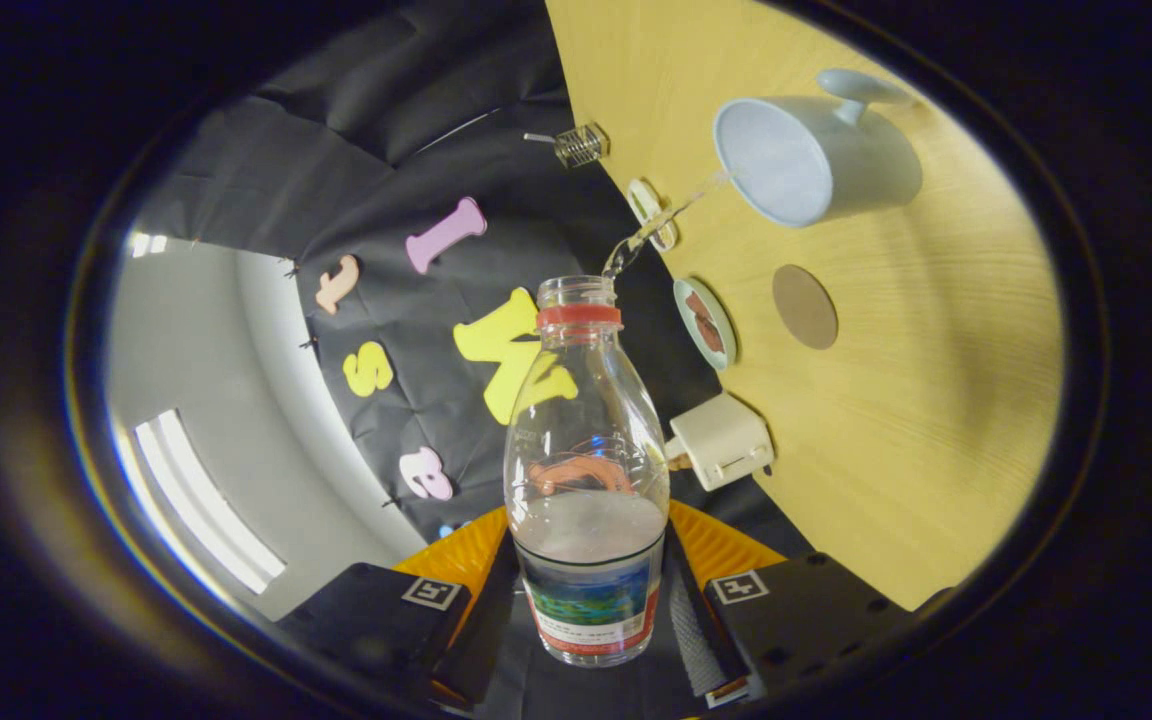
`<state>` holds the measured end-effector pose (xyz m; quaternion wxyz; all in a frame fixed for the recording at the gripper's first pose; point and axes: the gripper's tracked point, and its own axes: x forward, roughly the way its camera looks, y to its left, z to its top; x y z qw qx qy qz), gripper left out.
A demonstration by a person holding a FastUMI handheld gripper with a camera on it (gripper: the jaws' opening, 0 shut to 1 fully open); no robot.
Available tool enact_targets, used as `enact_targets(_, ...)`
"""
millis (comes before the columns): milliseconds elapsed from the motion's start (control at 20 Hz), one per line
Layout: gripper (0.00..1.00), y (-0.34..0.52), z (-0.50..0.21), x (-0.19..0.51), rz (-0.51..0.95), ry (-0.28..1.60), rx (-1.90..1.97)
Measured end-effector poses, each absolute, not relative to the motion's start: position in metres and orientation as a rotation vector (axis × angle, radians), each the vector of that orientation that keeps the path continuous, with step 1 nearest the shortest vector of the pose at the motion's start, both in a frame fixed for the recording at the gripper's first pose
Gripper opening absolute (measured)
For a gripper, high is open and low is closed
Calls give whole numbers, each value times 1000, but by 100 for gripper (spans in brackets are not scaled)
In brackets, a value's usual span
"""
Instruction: Take the bottle from table, then pour the juice into the cup, finally place the bottle on the coaster
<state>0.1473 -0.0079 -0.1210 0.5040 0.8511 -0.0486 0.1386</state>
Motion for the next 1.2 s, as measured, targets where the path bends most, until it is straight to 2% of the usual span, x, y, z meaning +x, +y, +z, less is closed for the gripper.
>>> enact_targets(1200, 75, -44, -77, 141, 388, -220, 2363)
